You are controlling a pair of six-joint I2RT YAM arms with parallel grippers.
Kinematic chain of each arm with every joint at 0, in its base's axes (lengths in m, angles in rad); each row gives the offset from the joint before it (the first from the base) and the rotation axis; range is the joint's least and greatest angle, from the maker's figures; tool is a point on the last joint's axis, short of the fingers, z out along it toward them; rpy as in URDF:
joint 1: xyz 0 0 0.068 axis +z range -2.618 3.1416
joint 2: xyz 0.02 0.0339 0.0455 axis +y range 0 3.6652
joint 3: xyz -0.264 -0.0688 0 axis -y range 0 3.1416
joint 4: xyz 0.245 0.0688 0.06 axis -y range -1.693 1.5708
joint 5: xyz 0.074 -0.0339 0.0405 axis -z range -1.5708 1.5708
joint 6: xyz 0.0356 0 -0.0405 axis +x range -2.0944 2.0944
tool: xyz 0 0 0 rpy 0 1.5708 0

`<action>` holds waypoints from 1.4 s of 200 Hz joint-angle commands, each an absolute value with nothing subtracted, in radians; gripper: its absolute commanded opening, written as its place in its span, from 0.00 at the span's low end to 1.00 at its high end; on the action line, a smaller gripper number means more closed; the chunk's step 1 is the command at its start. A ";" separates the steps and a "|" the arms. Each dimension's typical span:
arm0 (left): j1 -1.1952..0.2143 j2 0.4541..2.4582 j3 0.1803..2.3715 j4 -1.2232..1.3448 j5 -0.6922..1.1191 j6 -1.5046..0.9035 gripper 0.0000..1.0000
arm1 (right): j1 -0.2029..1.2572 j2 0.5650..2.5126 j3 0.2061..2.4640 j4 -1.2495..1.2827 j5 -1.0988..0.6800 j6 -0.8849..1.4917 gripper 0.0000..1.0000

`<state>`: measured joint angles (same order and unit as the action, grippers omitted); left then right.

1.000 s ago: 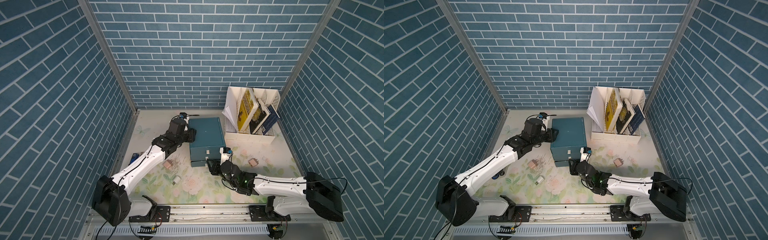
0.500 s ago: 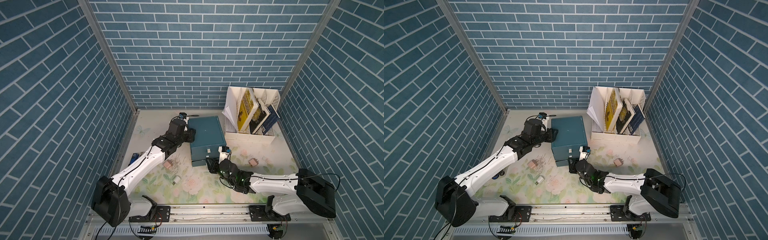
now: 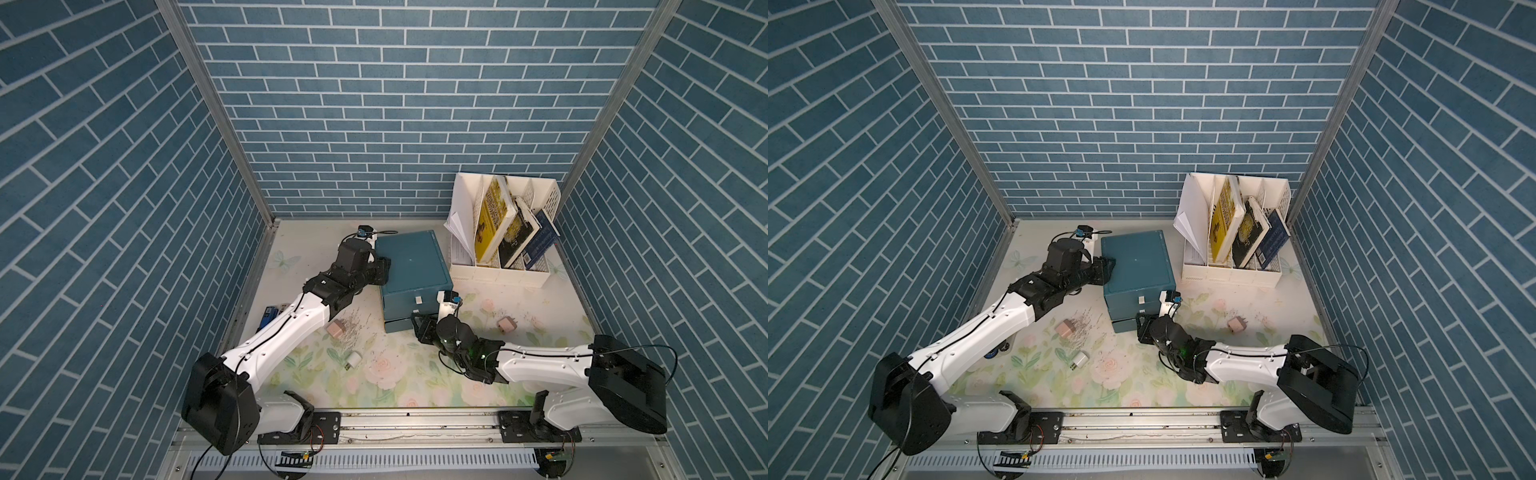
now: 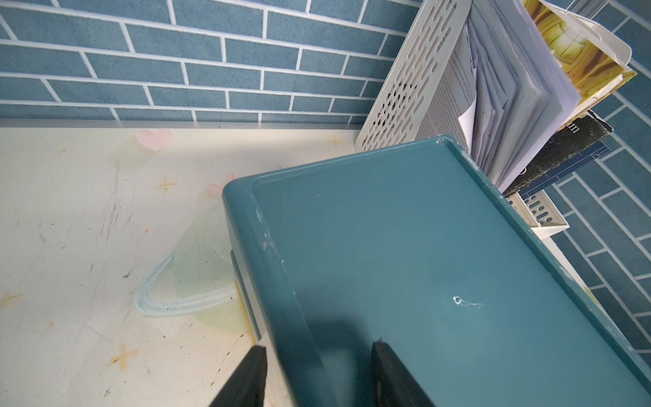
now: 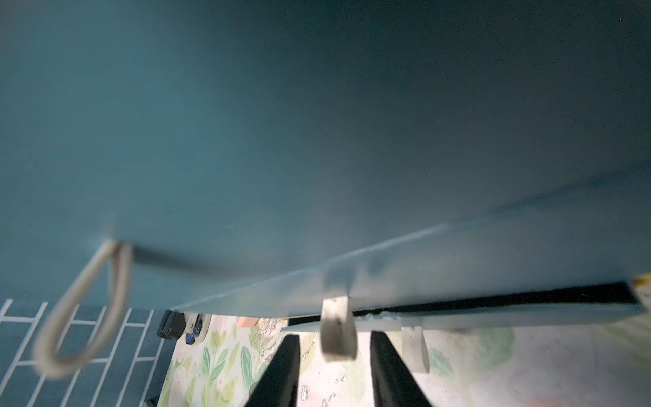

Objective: Place the plugs into the drawer by color
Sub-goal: Open the drawer in the storage box.

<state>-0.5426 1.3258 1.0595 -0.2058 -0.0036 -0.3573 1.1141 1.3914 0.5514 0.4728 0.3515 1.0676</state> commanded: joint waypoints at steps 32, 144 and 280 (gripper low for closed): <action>-0.542 1.325 1.026 -0.288 -0.018 -0.331 0.53 | 1.086 1.381 0.596 0.423 0.364 1.049 0.34; -0.542 1.341 1.023 -0.275 -0.008 -0.338 0.58 | 1.192 1.350 0.639 0.294 0.409 0.943 0.00; -0.542 1.385 1.014 -0.217 0.074 -0.447 0.55 | 1.409 1.203 0.583 0.031 0.604 1.098 0.00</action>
